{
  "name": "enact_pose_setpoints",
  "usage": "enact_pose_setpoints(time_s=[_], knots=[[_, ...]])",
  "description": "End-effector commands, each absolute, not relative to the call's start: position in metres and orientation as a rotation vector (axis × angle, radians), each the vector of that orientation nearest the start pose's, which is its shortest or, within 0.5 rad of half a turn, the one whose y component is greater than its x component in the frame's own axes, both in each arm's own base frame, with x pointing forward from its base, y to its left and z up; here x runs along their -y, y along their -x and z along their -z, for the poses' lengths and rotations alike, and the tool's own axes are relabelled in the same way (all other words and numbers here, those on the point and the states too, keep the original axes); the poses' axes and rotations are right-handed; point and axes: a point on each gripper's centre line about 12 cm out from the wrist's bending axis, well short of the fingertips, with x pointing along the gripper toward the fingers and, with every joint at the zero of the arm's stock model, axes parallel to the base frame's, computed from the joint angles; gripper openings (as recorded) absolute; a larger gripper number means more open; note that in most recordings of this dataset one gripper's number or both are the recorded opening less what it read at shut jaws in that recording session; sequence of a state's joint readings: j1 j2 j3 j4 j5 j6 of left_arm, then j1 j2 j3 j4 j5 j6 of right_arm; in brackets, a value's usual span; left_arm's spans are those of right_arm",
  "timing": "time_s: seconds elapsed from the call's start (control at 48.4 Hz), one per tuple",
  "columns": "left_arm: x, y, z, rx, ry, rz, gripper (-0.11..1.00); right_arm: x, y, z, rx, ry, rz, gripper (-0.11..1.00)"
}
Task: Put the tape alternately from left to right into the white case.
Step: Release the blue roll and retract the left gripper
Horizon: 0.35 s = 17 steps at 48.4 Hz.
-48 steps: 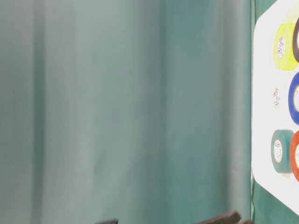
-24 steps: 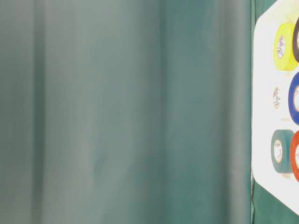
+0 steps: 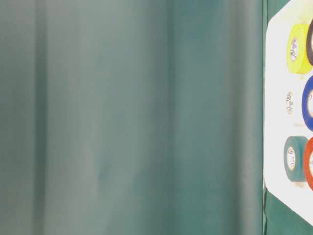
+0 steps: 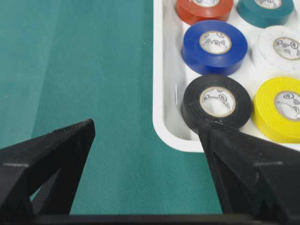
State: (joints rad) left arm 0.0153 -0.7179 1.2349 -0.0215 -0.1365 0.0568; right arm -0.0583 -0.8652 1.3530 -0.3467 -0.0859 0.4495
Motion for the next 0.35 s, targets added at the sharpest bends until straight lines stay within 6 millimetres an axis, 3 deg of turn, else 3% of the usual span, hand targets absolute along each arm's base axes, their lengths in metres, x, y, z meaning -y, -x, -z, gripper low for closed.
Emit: enact_pose_setpoints(time_s=[0.0,0.331], knots=[[0.0020,-0.2200,-0.2046,-0.362,-0.035,0.013,0.84,0.0065,-0.1862,-0.1842,-0.387,-0.118,0.043,0.61],[0.0049,-0.2157,-0.2096,-0.337,-0.038,0.027,0.84,0.0065,-0.1852,-0.1869,-0.373,-0.118,0.042,0.61]])
